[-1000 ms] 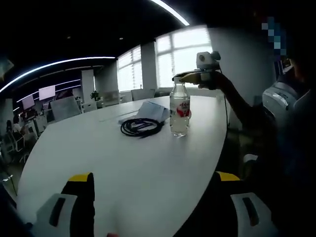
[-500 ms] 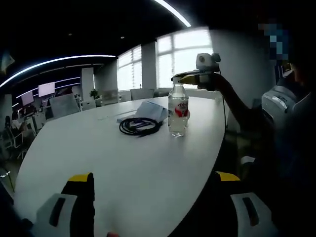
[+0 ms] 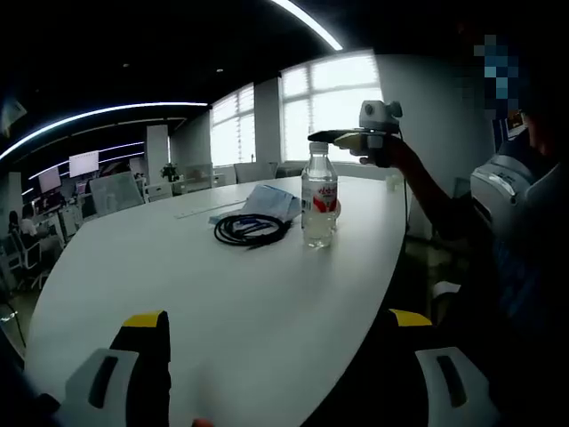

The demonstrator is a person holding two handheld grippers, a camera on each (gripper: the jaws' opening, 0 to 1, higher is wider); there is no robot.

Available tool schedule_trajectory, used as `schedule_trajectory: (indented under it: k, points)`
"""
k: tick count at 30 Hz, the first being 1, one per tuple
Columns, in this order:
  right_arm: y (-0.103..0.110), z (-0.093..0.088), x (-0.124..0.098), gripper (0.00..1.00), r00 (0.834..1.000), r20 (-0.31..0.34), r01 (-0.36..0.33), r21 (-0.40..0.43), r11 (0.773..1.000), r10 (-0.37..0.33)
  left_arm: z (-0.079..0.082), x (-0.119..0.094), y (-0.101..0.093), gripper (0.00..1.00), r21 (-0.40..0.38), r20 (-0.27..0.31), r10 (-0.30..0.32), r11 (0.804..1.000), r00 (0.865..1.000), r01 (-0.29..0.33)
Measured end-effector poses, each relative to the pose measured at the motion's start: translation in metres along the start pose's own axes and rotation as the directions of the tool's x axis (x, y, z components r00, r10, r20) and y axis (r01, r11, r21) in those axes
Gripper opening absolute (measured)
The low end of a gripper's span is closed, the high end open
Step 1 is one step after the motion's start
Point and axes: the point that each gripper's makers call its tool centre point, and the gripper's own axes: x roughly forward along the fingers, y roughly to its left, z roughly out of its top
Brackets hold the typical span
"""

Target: Arrange the tabletop items into an orderly group along one side of the table until the central work area is clear of visible clutter.

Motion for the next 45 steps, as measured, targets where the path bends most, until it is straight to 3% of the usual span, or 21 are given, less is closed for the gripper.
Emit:
schedule_trajectory:
  k: [4,9,45]
  points:
    - [0.006,-0.021,0.008,0.52,0.997,-0.078,-0.024,-0.025,0.999,0.022,-0.001,0.002,-0.002,1.00,0.003,-0.003,-0.007,1.000,1.000,0.007]
    - [0.007,-0.032,0.012,0.52,0.994,-0.100,-0.038,-0.014,0.999,0.037,-0.001,0.001,-0.003,1.00,0.002,0.000,-0.009,1.000,1.000,0.009]
    - [0.019,-0.078,0.030,0.50,0.981,-0.165,-0.091,0.083,0.992,0.104,-0.002,-0.004,-0.005,1.00,0.005,0.002,-0.011,1.000,1.000,0.011]
